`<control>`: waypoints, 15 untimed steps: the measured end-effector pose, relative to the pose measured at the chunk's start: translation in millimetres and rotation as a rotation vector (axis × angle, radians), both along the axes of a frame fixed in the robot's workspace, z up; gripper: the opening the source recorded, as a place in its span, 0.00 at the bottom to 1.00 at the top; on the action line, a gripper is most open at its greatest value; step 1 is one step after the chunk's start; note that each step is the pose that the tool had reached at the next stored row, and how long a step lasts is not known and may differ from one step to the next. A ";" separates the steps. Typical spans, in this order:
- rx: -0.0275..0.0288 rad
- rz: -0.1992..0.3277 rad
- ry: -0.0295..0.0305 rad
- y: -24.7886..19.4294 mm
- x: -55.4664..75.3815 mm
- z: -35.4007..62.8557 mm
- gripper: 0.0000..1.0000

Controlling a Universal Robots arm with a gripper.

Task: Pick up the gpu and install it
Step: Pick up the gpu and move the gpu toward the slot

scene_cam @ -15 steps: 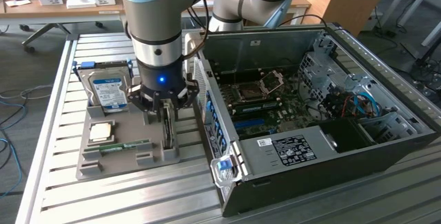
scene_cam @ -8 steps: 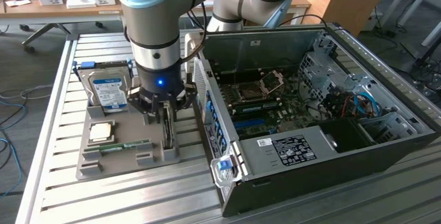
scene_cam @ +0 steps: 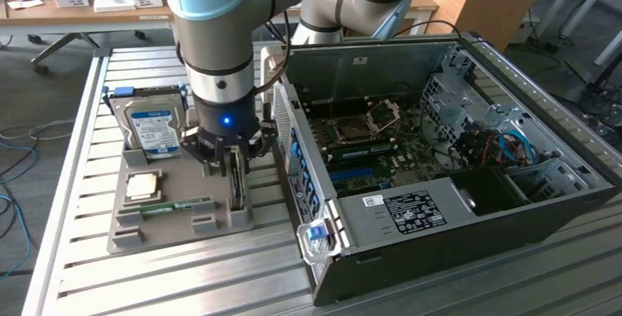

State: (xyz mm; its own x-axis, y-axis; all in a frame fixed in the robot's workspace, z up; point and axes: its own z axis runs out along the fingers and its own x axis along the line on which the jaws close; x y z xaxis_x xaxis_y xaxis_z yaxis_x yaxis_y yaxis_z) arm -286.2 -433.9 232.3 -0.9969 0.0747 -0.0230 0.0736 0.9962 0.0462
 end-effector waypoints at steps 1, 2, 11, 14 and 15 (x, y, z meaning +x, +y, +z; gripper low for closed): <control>0.0000 0.000 0.0000 0.4 0.0 -0.9 0.43; -0.0001 0.000 0.0001 0.7 0.1 -1.4 0.43; -0.0001 0.000 0.0001 1.6 1.3 -4.7 0.43; 0.0002 -0.001 -0.0001 1.9 1.3 -6.7 0.43; 0.0001 -0.001 0.0000 2.0 1.3 -7.3 0.43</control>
